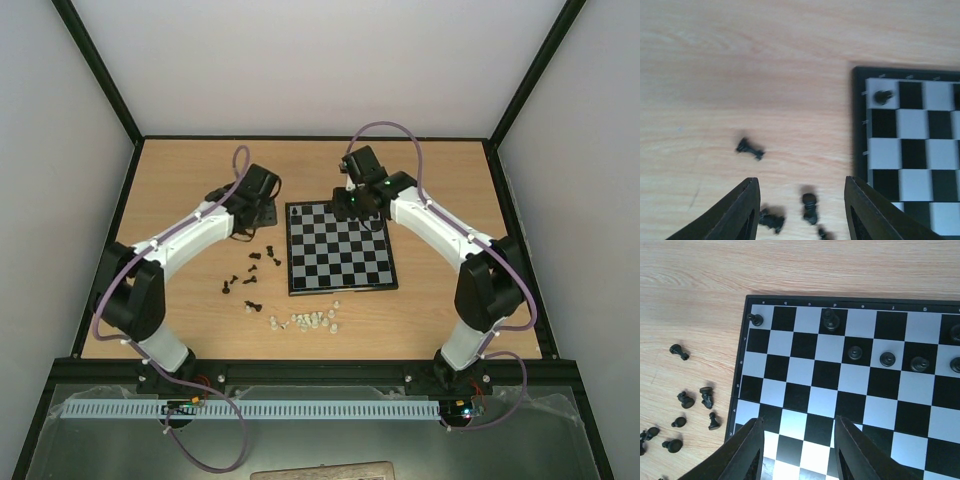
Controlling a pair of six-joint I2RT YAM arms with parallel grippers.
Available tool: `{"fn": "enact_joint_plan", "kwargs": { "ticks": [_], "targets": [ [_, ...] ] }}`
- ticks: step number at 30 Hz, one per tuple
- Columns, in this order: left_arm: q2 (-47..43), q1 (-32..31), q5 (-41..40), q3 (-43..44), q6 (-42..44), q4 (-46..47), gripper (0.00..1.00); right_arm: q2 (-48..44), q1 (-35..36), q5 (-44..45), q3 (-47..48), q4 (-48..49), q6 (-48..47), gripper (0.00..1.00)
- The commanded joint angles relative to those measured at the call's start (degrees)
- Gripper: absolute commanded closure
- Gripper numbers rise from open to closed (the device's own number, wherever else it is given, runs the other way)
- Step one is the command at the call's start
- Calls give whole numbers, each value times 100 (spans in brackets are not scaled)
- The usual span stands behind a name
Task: Set up the chess pieces on the board
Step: Pick up the chess piece at the center of the board.
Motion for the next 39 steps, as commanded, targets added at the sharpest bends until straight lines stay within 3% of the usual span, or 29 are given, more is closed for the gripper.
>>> {"fn": "enact_joint_plan", "kwargs": {
  "ticks": [1, 10, 20, 30, 39],
  "targets": [
    [-329, 188, -30, -573, -164, 70, 51, -13, 61, -166, -42, -48, 11, 61],
    [-949, 203, 106, -1479, -553, 270, 47, 450, 381, -455, 174, -138, -111, 61],
    [-1855, 211, 820, -2527, -966, 90, 42, 803, 948, -459, 219, -242, -221, 61],
    [-2245, 318, 627, -2635, -1803, -1108, 42, 724, 995, -545, -43, -99, -229, 61],
    [-1999, 760, 824, -3134, -1605, -975, 43, 554, 1002, -632, -286, 52, -220, 61]
  ]
}}
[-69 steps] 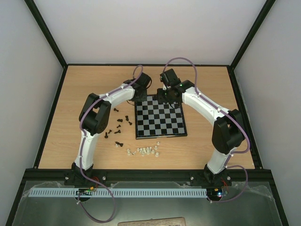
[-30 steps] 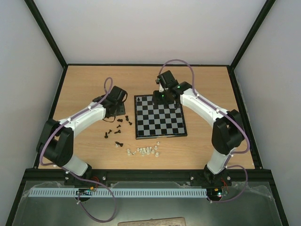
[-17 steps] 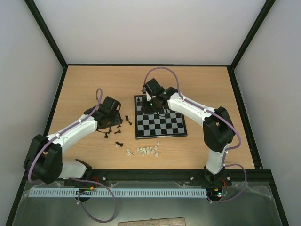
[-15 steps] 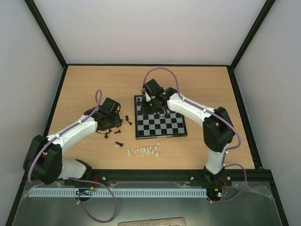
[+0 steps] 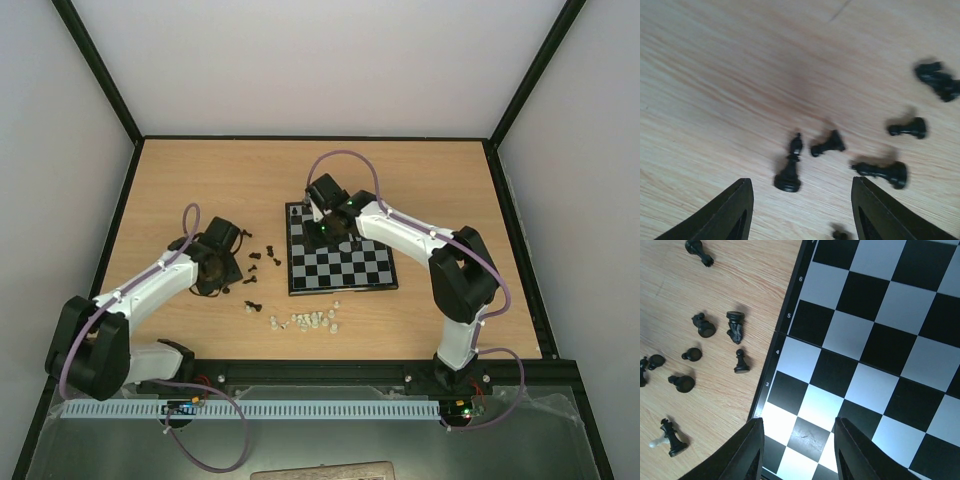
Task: Set up the chess pieces on the board
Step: Pick up the chess piece at the center of the board.
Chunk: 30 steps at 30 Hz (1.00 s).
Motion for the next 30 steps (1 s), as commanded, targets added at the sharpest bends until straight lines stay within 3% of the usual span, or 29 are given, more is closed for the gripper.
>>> {"fn": "enact_joint_plan", "kwargs": {
  "ticks": [1, 15, 30],
  "targets": [
    [234, 188, 109, -191, 84, -113, 44, -186, 19, -88, -160, -6, -56, 61],
    [894, 257, 174, -139, 434, 347, 58, -111, 25, -92, -191, 26, -42, 61],
    [1045, 408, 226, -194, 526, 453, 77, -46, 27, -81, -162, 18, -52, 61]
  ]
}}
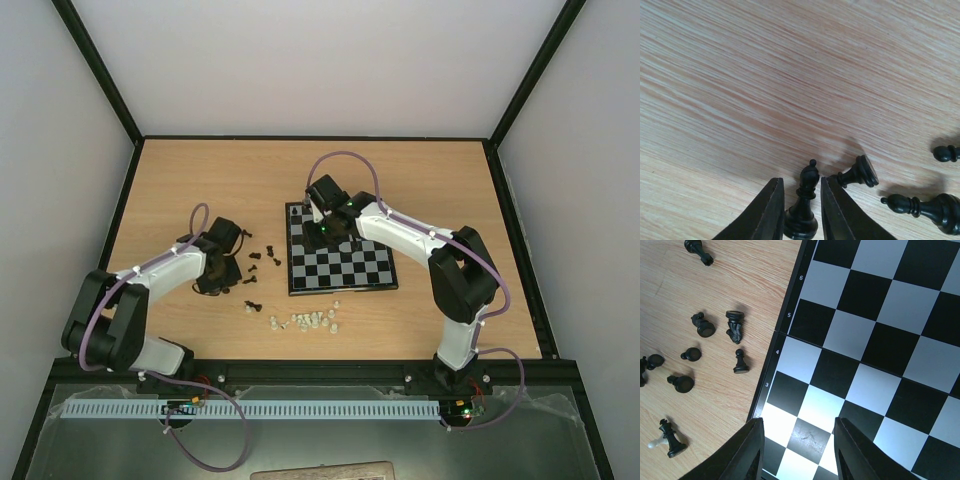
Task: Set up the chess pieces on the board
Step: Pick up the chess piece at the center of the board, then place the chess piece on the chessboard.
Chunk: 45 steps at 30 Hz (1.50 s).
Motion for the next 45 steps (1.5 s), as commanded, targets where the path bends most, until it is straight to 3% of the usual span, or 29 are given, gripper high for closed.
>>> {"fn": "enact_joint_plan", "kwargs": {
  "ticks": [1, 7, 13, 20, 31, 39, 45],
  "targets": [
    [175, 48, 55, -39, 56, 61, 77, -48, 24, -52, -39, -91, -54, 61],
    [415, 63, 96, -56, 83, 216, 81, -39, 25, -37, -52, -87, -61, 61],
    [458, 72, 164, -114, 102, 271, 97, -20, 21, -45, -45, -92, -67, 61],
    [15, 16, 105, -45, 205, 227, 98, -21, 25, -50, -55, -91, -72, 61],
    [-1315, -1213, -642, 427, 533, 900, 98, -44, 17, -1080, -161, 189, -64, 61],
    [-2701, -1482, -1207, 193, 705, 2111, 98, -1209, -29, -2079, -1225, 1582, 63, 59],
    [-2730, -1479, -562, 409, 685, 2692, 97, -2094, -20, -2626, -2079, 2928, 356, 56]
  ]
}}
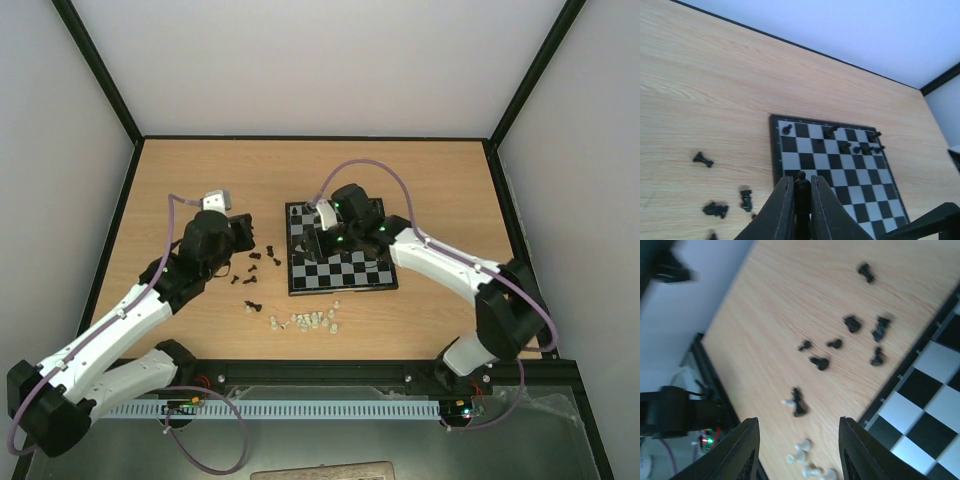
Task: Set up the chess pieces on the board
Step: Place the chess piece on the chessboard.
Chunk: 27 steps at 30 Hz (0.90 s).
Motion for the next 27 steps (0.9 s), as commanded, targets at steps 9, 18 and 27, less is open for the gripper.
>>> {"fn": "enact_joint_plan", "kwargs": {
  "ticks": [9, 18, 27],
  "targets": [
    [534, 15, 1844, 239, -425, 1275, 98, -825, 60, -852, -609, 1866, 233, 53],
    [657, 126, 2609, 22, -850, 1781, 98, -629, 60, -811, -555, 2164, 364, 55],
    [672, 131, 2760, -84, -964, 1857, 98, -570, 60, -513, -505, 2250, 371, 59]
  ]
}}
